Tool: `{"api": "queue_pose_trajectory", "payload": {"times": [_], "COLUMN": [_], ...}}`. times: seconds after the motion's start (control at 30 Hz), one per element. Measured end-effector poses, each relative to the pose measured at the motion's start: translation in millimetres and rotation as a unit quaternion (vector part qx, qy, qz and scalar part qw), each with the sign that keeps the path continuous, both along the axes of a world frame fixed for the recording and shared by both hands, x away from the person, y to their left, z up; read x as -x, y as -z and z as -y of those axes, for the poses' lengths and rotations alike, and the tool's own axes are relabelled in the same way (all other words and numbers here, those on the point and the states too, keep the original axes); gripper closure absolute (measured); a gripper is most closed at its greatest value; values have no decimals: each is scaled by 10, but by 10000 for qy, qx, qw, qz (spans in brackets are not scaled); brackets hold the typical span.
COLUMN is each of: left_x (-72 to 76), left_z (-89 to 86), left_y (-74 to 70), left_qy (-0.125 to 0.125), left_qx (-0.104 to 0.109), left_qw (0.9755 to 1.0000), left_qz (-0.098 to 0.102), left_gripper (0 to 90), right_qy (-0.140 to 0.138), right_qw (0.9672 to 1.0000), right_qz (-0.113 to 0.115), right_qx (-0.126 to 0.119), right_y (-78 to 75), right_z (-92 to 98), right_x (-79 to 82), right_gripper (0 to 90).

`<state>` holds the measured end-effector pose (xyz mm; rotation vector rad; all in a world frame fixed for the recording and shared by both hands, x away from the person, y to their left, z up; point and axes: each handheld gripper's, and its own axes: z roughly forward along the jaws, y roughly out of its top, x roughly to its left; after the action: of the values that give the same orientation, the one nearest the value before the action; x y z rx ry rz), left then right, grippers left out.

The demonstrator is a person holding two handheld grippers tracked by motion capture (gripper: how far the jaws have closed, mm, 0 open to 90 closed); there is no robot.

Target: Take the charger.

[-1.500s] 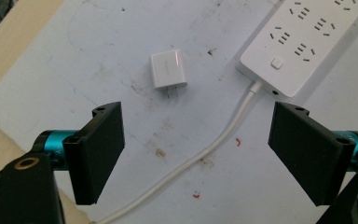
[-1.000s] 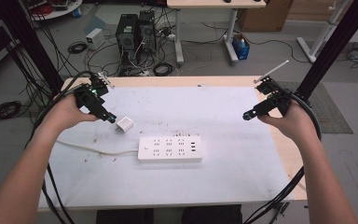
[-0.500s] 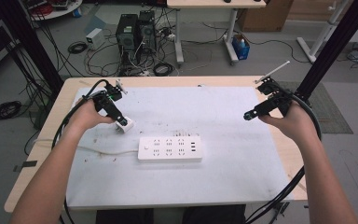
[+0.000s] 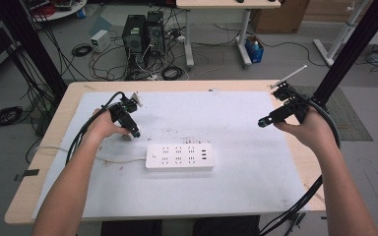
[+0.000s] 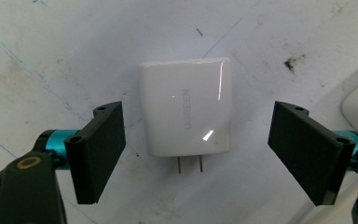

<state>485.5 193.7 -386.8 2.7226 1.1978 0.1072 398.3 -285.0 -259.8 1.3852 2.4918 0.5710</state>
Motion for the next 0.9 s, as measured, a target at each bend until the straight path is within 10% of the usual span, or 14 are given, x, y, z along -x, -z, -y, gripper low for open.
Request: {"api": "queue_pose_trajectory", "payload": {"times": [0.6, 0.9], "left_x": [-39, 308], "left_z": [-45, -56], "left_y": [168, -449], "left_qy": [37, 469], "left_qx": [-164, 609], "left_qw": [9998, 9957], "left_qz": [-121, 519], "left_gripper": [424, 425], "right_qy": [-10, 85], "right_qw": [10000, 9998], "right_qz": [-58, -192], "right_qx": [-3, -68], "right_y": [63, 61], "right_z": [-23, -93], "right_x": [-10, -7], "right_gripper": [131, 131]}}
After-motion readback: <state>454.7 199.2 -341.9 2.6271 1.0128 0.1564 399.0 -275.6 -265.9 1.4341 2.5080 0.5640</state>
